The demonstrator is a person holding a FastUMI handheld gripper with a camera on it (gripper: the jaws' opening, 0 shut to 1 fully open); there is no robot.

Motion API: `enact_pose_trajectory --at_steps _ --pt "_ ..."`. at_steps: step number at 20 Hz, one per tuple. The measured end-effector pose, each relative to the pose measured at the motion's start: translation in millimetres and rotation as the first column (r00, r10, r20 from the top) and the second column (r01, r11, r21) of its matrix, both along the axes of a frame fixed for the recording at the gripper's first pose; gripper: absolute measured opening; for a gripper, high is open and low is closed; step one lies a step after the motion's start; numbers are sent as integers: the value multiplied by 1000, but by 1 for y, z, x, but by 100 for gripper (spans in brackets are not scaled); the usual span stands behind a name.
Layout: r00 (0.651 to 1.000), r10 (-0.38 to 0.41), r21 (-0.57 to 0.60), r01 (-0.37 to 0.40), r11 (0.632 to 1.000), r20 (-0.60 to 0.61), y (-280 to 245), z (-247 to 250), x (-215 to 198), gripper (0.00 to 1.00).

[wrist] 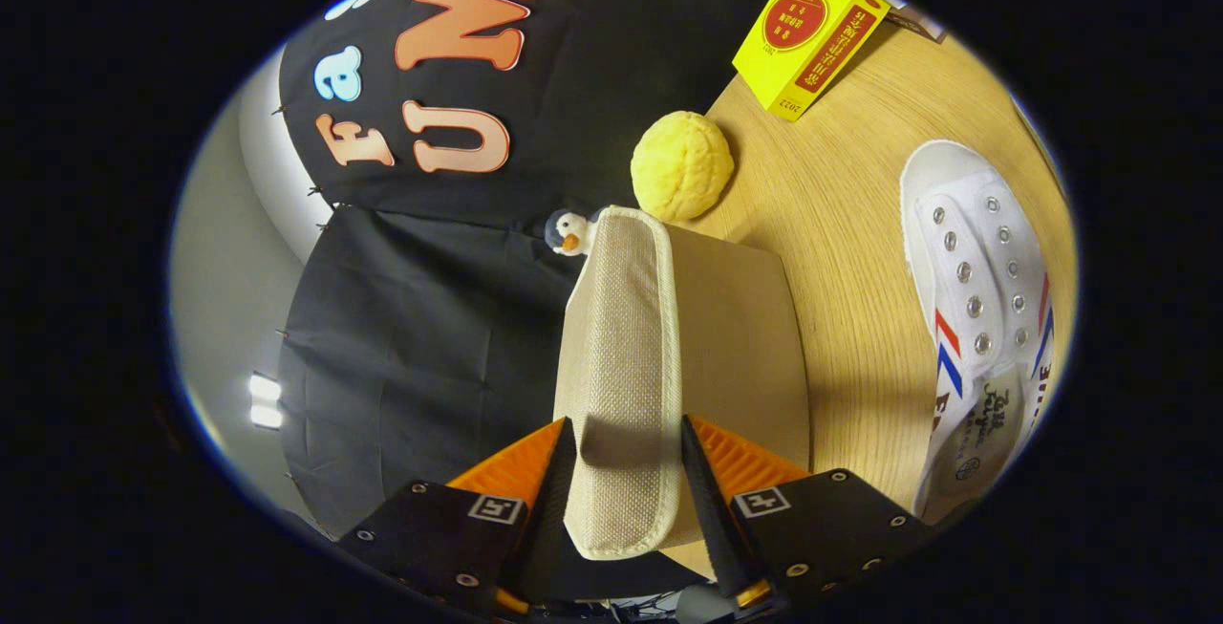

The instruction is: Open the storage box then place both shoes into the box .Put the left shoe in first, then the right shoe, with the right side of both shoes facing outward in a uniform manner.

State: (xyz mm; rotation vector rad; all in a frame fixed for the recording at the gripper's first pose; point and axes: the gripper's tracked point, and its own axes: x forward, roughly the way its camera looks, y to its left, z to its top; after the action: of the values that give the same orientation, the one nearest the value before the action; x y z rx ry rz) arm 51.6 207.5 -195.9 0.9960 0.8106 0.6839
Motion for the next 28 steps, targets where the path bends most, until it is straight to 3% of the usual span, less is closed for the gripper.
enact_pose_trajectory --at_steps 2,8,11,12,14,21,25,27,28 --pt "1000 3 34 -4 999 11 1 14 -3 58" --pt "995 -21 71 15 997 94 7 66 -3 53" --pt "984 -84 58 76 995 156 9 103 9 26" --pt "981 -68 49 60 997 184 15 115 8 16" --pt "976 -14 -6 16 1000 217 33 130 0 11" --pt "937 83 -108 -49 993 338 116 191 -4 11" --pt "926 133 -156 -82 984 354 175 193 -5 13" --pt "922 172 -238 -90 967 348 196 177 -7 20" --pt "919 193 -276 -98 956 344 206 169 -7 37"
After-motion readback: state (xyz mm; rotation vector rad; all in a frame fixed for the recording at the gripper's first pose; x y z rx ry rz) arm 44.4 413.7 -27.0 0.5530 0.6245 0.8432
